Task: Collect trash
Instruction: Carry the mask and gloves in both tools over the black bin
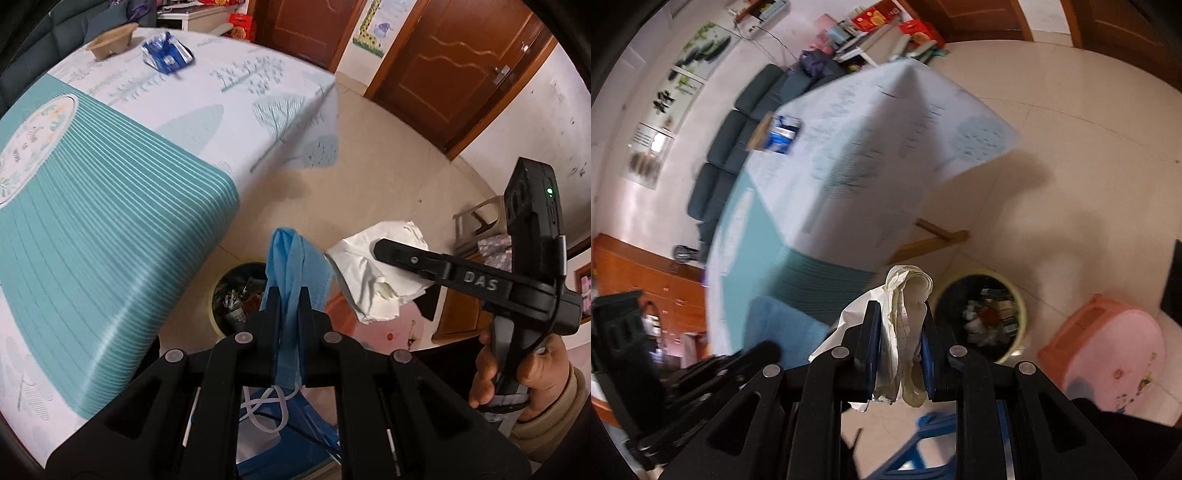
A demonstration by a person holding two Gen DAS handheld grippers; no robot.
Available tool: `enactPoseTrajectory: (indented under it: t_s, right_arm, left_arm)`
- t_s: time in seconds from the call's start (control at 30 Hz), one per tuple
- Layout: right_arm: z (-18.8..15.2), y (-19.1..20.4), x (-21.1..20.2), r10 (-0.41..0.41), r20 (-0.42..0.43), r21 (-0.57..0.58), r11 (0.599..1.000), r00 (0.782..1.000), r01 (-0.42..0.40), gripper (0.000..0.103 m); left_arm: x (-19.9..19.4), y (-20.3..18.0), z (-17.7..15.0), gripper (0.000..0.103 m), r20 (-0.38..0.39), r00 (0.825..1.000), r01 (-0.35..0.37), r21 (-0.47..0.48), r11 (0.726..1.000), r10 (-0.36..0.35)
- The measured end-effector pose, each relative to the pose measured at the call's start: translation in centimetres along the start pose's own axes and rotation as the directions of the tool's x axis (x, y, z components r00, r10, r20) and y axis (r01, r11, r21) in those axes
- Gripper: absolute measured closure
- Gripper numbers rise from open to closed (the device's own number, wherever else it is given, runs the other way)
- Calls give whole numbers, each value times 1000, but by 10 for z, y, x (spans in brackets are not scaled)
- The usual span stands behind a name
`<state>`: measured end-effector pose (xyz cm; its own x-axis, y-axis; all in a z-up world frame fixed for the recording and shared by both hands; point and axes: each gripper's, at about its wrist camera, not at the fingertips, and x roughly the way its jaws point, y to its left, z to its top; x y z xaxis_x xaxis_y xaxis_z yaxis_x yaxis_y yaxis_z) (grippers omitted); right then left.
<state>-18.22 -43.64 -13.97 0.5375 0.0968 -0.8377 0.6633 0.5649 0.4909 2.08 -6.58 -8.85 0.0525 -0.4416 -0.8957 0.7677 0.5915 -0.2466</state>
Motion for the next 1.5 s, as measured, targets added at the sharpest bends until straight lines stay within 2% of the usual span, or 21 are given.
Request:
enactPoseTrajectory:
  t_s: [0.37, 0.53, 0.97, 1.33, 1.43, 1.5]
  right_arm:
    - [-5, -49, 85, -122, -95, 15, 992, 988, 124, 84]
    - [-7, -60, 109, -156, -125, 15, 987, 980, 159, 84]
    - [4, -95, 174, -182, -190, 83, 976, 965, 201, 84]
    - [3, -116, 205, -157, -231, 148, 970, 960, 194, 84]
    - [2, -114, 210, -152, -241, 142, 972, 959, 190, 84]
    - [2, -114, 213, -146, -244, 139, 973, 959, 183, 84]
  left_arm:
    - [89, -21, -13, 98, -102, 988, -105, 82, 991, 113]
    - [124, -22, -13, 98, -140, 981, -122, 88, 989, 133]
    - [201, -22, -12, 98, -225, 957, -151, 143, 978, 181]
    - [243, -15, -13, 97, -243, 943, -180, 205, 962, 228]
    - [252, -6, -14, 92, -286, 935, -165, 175, 971, 211]
    - [255, 0, -15, 84, -302, 930, -166, 156, 974, 207]
